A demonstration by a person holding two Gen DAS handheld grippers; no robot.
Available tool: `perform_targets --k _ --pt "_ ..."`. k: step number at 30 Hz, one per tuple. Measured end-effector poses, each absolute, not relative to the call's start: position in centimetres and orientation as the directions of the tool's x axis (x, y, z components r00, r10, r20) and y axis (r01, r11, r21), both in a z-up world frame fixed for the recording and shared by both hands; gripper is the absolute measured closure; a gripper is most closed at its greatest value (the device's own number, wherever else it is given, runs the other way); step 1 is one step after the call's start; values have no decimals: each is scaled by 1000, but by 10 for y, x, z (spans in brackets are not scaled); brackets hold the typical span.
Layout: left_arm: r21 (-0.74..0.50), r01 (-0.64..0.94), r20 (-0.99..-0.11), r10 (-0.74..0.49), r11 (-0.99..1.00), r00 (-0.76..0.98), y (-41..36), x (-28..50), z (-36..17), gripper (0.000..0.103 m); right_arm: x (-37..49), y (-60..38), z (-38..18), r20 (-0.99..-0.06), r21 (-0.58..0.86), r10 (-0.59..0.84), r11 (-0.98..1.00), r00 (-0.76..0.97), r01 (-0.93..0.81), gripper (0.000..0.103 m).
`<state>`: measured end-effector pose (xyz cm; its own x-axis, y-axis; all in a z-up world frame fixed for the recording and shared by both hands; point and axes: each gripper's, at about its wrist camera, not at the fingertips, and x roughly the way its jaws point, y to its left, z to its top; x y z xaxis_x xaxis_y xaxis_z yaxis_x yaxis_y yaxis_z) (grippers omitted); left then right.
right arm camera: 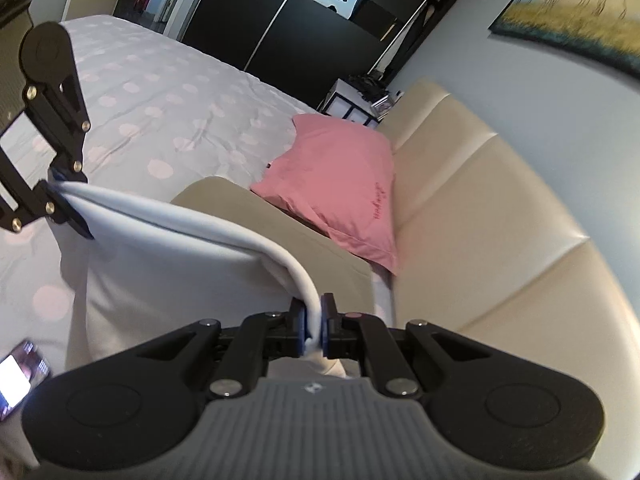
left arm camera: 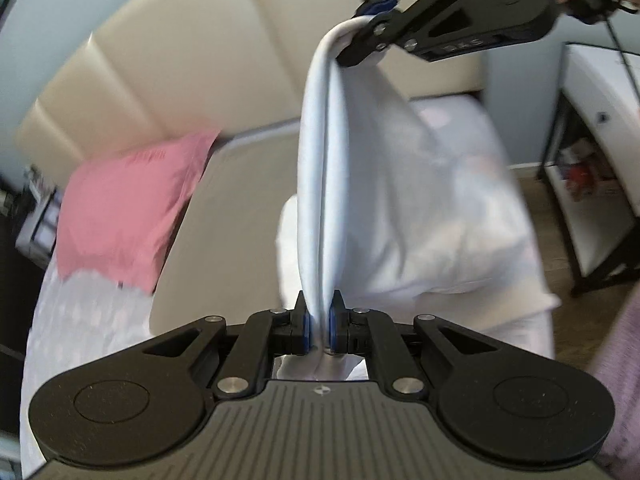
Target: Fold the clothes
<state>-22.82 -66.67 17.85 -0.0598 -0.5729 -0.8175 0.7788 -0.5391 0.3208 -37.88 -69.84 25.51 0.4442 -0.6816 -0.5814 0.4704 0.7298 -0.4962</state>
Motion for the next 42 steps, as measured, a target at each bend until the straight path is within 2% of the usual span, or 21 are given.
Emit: perform_targets --k 5,6,9,11,12,13,15,16,18,20,22,24,29,36,39,42 --pt "294 819 -843 -538 -493 -21 -716 -195 140 91 -349 -748 214 -605 -428 -642 761 471 488 94" --pt "295 823 -844 -536 -486 -15 -722 -191 132 87 -346 -756 206 -609 -413 -635 766 476 493 93" --pt "284 830 -854 -521 -479 -8 -733 -181 116 85 -340 -772 186 -617 -361 -613 778 493 515 88" --pt "296 834 -852 -523 -466 10 -736 -176 109 81 -339 -778 176 -614 -333 -605 780 506 530 78" --pt "302 837 -849 -528 -457 19 -737 -174 107 80 -340 -781 173 -603 -324 -611 775 513 542 64" --pt "306 843 -845 -534 -442 27 -737 -173 107 76 -342 -784 171 -594 -311 -614 771 520 555 59" --pt "305 856 -839 -543 -417 34 -737 -168 108 65 -350 -786 171 -592 -265 -607 768 531 583 59" --pt "312 858 -829 -558 -408 37 -734 -169 110 63 -355 -786 171 -590 -241 -603 766 537 596 57" --pt "312 862 -813 -582 -400 24 -727 -171 114 63 -367 -784 170 -584 -216 -606 757 539 617 58" --pt "283 866 -802 -597 -413 -22 -720 -179 117 64 -380 -781 165 -590 -204 -615 741 524 640 63" --pt "267 877 -777 -628 -399 -49 -712 -191 115 65 -395 -778 157 -598 -183 -618 725 510 664 77" --pt "241 891 -762 -644 -386 -73 -709 -201 109 71 -409 -777 145 -598 -141 -623 701 505 699 84" --pt "162 916 -716 -683 -367 -147 -698 -221 90 72 -435 -770 112 -582 -11 -605 675 544 738 85" --pt "170 940 -789 -612 -295 -49 -701 -220 45 78 -448 -777 48 -659 49 -577 606 481 794 86" --pt "179 940 -791 -611 -290 -38 -697 -212 46 78 -463 -779 42 -664 74 -580 576 471 814 88" --pt "188 940 -791 -612 -286 -28 -692 -204 47 78 -469 -778 54 -660 43 -602 569 451 822 84"
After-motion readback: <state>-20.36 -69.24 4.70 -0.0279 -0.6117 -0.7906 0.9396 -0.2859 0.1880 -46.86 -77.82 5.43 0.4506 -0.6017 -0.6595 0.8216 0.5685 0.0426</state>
